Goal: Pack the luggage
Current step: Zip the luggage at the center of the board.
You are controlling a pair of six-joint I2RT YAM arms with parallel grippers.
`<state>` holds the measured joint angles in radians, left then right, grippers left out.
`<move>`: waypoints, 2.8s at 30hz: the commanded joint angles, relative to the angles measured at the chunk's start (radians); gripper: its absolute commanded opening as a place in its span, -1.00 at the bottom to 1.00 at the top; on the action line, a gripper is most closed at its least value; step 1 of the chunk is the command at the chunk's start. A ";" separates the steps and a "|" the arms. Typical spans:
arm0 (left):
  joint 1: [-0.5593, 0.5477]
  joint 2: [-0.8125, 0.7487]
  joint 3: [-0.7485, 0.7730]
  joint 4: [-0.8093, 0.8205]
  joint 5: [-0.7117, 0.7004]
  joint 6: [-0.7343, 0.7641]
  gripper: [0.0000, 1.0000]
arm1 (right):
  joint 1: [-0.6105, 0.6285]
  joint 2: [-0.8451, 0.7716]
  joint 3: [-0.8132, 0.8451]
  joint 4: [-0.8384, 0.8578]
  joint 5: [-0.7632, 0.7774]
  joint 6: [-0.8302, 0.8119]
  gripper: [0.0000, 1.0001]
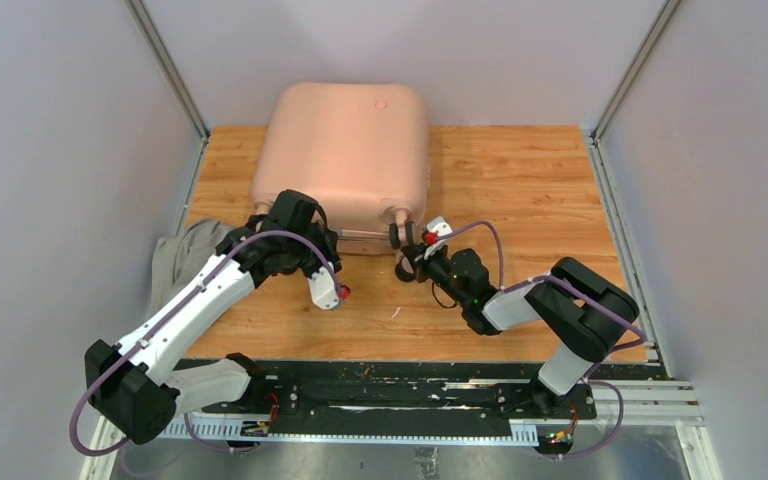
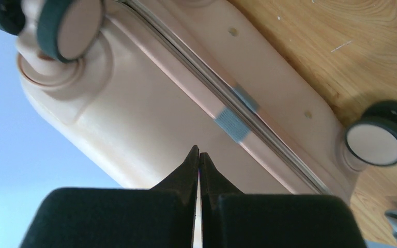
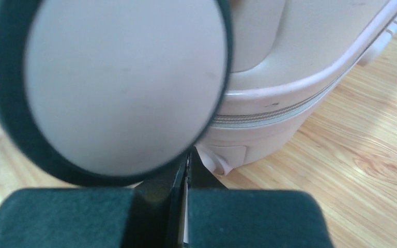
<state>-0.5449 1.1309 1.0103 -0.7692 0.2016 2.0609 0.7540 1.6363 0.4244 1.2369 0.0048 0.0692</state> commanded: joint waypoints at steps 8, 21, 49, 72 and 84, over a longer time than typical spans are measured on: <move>-0.023 -0.002 0.174 0.002 -0.175 -0.305 -0.38 | 0.029 0.007 -0.006 0.172 0.107 0.052 -1.00; 0.436 0.191 0.541 -0.237 -0.107 -1.671 1.00 | 0.044 0.011 -0.028 0.191 0.145 0.131 -1.00; 0.652 0.293 0.319 -0.136 0.356 -1.746 -0.49 | 0.113 0.013 0.025 0.108 0.219 0.099 -1.00; 0.410 0.054 0.185 -0.176 0.477 -1.672 -1.00 | 0.215 -0.006 0.005 0.275 0.427 0.002 -1.00; 0.279 0.064 0.183 -0.176 0.517 -1.682 -1.00 | 0.386 0.116 0.186 0.193 0.229 -0.019 -1.00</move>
<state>-0.1322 1.2366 1.1816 -0.8890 0.2832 0.2588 1.0451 1.7508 0.4965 1.3350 0.4229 0.0586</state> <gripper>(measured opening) 0.550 0.004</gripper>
